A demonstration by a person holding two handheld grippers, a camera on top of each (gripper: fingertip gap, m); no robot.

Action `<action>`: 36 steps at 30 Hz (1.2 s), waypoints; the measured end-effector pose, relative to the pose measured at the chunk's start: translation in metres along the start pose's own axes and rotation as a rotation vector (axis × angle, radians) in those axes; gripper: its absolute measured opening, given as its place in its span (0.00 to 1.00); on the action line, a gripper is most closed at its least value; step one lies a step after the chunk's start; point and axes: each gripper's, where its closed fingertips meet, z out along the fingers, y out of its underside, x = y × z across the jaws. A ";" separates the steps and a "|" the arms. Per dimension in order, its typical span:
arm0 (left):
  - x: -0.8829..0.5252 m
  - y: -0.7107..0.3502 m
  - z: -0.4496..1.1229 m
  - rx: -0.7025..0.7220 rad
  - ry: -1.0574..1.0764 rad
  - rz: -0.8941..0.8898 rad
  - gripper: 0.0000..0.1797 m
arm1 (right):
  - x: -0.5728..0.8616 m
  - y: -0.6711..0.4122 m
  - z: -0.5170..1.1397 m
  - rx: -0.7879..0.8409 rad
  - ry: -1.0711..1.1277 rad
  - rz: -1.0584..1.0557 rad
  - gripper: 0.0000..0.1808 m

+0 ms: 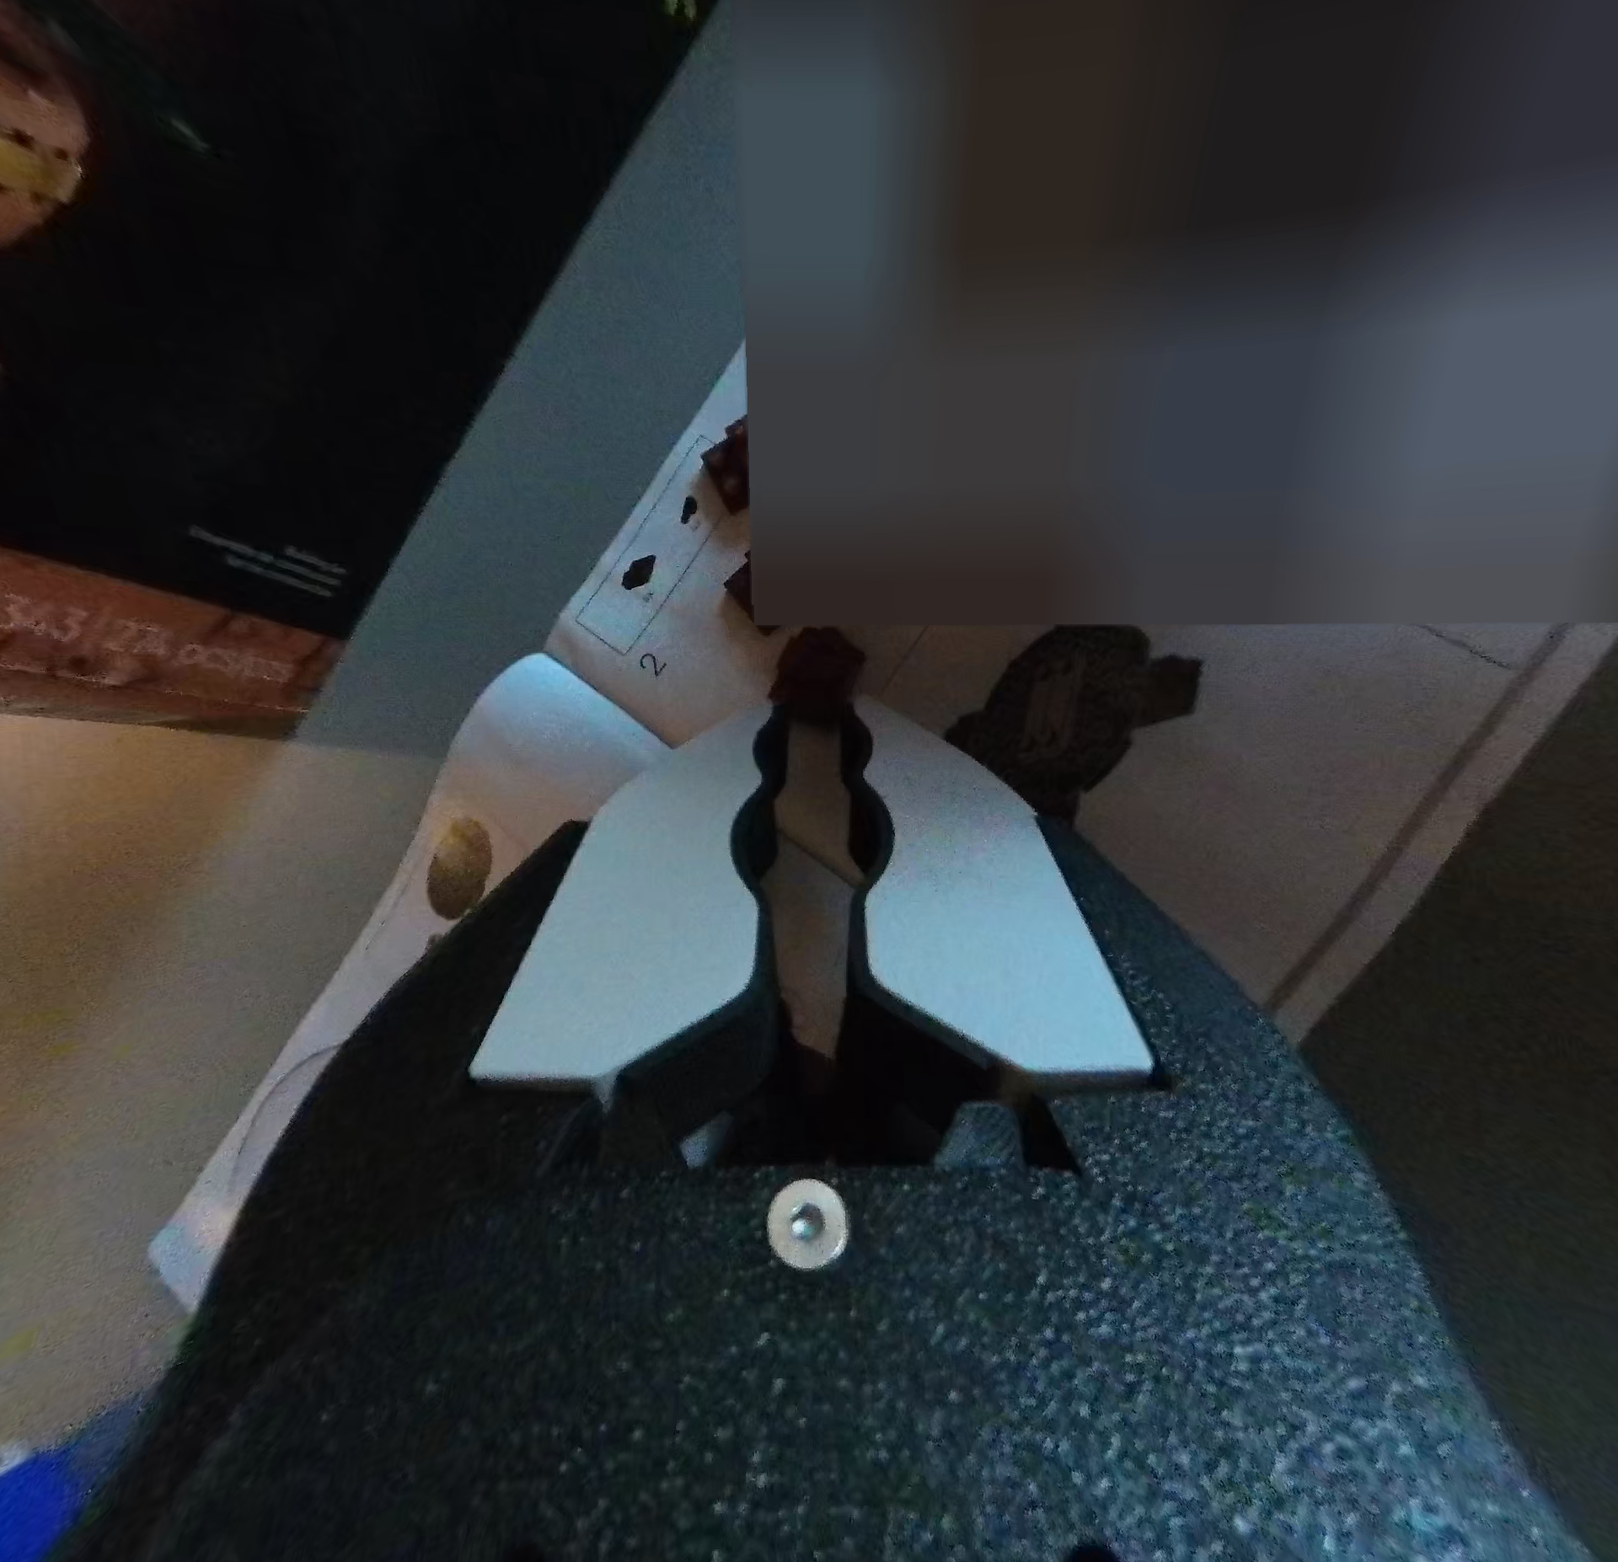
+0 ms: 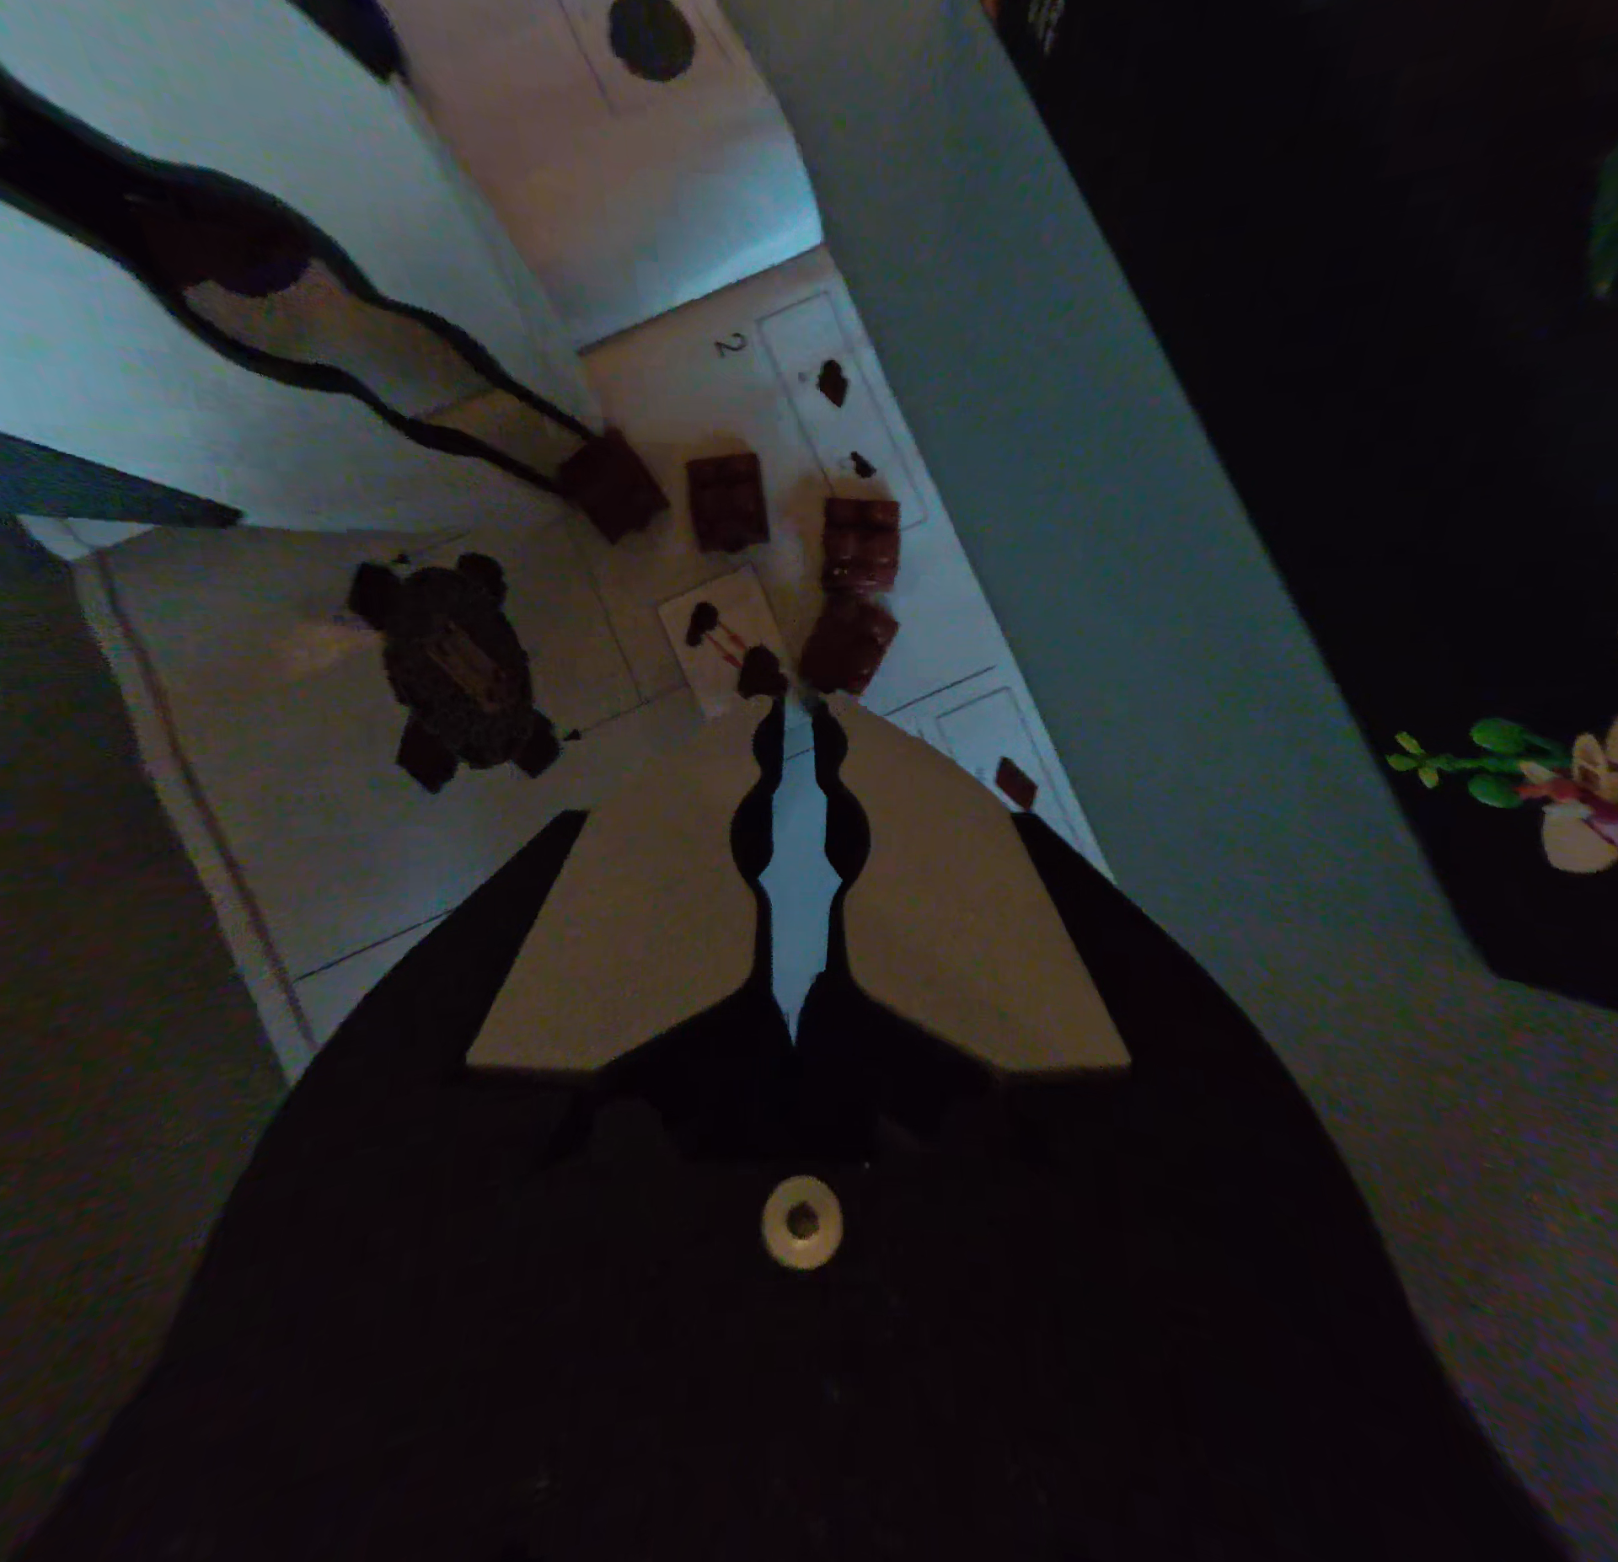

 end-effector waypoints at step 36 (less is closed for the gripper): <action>0.027 0.011 -0.020 0.107 0.317 -0.333 0.05 | 0.028 -0.012 0.001 0.005 0.025 -0.015 0.03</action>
